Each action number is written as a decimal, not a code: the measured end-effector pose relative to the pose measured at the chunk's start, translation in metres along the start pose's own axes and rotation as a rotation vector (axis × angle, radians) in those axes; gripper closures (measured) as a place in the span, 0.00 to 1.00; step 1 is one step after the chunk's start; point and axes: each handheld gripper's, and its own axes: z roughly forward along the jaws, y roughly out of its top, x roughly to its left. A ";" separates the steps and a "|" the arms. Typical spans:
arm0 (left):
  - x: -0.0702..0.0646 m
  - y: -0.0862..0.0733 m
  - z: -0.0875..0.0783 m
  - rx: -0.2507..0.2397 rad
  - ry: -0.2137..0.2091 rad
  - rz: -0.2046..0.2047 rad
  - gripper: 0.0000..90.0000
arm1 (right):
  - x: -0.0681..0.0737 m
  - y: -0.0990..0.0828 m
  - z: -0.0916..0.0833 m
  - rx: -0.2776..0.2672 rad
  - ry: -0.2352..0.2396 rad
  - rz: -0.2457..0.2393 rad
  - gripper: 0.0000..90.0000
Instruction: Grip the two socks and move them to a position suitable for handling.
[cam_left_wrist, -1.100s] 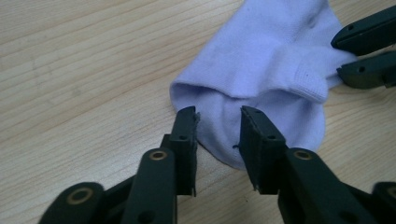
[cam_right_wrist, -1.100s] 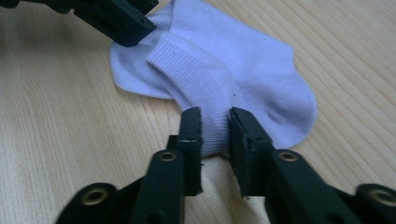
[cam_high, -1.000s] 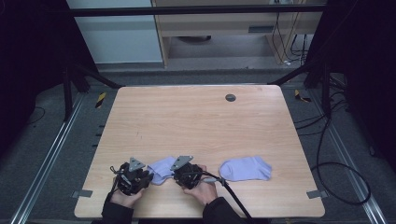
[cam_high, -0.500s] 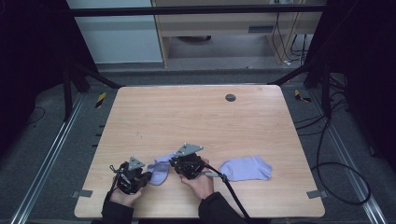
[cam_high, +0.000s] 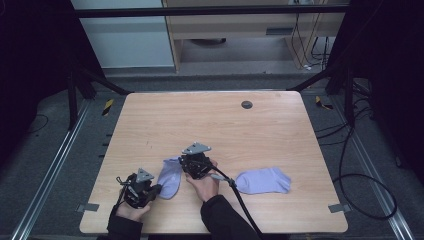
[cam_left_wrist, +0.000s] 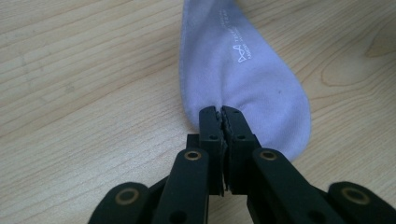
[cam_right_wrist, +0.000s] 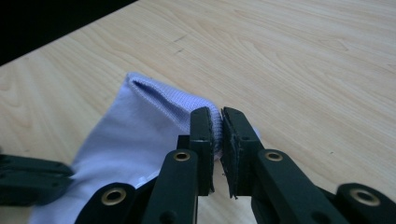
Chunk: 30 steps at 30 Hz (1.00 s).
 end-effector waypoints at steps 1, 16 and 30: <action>0.000 0.000 0.000 -0.001 0.001 -0.001 0.97 | -0.001 0.001 0.003 0.000 -0.010 -0.007 0.92; 0.001 0.000 0.000 0.002 0.038 0.009 0.96 | -0.004 0.008 0.028 0.000 -0.064 -0.071 0.84; 0.002 -0.001 -0.010 -0.068 0.068 -0.045 0.71 | -0.025 0.012 0.022 0.057 -0.031 -0.045 0.76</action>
